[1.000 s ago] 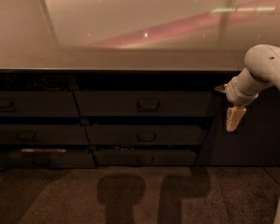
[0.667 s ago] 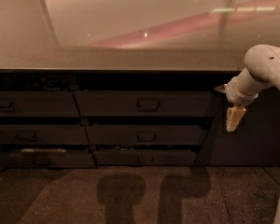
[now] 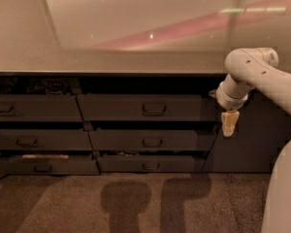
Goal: Open top drawer
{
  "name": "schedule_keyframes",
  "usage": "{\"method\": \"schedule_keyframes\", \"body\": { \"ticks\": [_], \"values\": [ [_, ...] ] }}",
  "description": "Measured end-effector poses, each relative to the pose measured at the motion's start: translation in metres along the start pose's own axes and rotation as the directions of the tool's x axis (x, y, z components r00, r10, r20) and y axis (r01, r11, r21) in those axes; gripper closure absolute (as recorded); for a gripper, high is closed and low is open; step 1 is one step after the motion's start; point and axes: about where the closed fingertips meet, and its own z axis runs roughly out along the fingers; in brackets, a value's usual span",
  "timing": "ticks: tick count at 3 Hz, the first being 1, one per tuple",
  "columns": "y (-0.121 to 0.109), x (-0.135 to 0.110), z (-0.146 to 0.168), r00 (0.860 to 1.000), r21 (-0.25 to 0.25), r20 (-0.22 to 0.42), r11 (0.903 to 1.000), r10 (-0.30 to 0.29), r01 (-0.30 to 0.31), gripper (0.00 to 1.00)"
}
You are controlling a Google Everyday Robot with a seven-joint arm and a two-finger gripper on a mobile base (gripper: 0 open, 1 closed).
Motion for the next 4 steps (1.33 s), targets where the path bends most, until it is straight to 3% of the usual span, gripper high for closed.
{"method": "schedule_keyframes", "body": {
  "ticks": [1, 4],
  "values": [
    [0.0, 0.0, 0.0, 1.0, 0.0, 0.0, 1.0, 0.0, 0.0, 0.0],
    [0.0, 0.0, 0.0001, 1.0, 0.0, 0.0, 1.0, 0.0, 0.0, 0.66]
  ]
}}
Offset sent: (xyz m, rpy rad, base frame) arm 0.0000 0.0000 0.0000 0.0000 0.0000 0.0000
